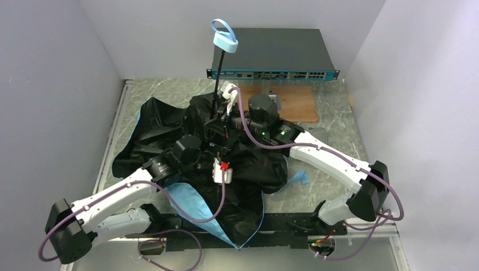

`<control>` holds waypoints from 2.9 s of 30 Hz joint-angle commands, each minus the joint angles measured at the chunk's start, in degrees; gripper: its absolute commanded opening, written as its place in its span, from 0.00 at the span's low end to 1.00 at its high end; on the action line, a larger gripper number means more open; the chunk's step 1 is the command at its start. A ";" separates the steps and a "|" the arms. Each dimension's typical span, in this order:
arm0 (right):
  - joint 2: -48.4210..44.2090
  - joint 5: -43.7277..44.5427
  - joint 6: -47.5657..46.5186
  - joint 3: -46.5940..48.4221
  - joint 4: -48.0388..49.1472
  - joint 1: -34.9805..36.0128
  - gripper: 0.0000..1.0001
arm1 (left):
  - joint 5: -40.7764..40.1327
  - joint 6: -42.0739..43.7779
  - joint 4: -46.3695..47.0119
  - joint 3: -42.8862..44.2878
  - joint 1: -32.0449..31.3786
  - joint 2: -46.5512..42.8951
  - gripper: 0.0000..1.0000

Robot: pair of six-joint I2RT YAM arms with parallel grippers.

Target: Open the umbrella

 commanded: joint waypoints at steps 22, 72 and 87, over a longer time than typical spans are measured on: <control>-9.22 3.37 2.05 -3.87 13.63 -0.63 0.00 | 1.78 -36.51 -3.50 14.65 17.03 -11.20 0.38; -6.60 7.94 4.53 11.42 11.71 1.34 0.00 | -10.43 -30.20 -5.19 -0.08 23.25 -3.82 0.61; -5.74 8.19 5.29 15.57 14.61 0.85 0.00 | -12.28 -27.22 -8.60 -3.55 29.19 -2.70 0.55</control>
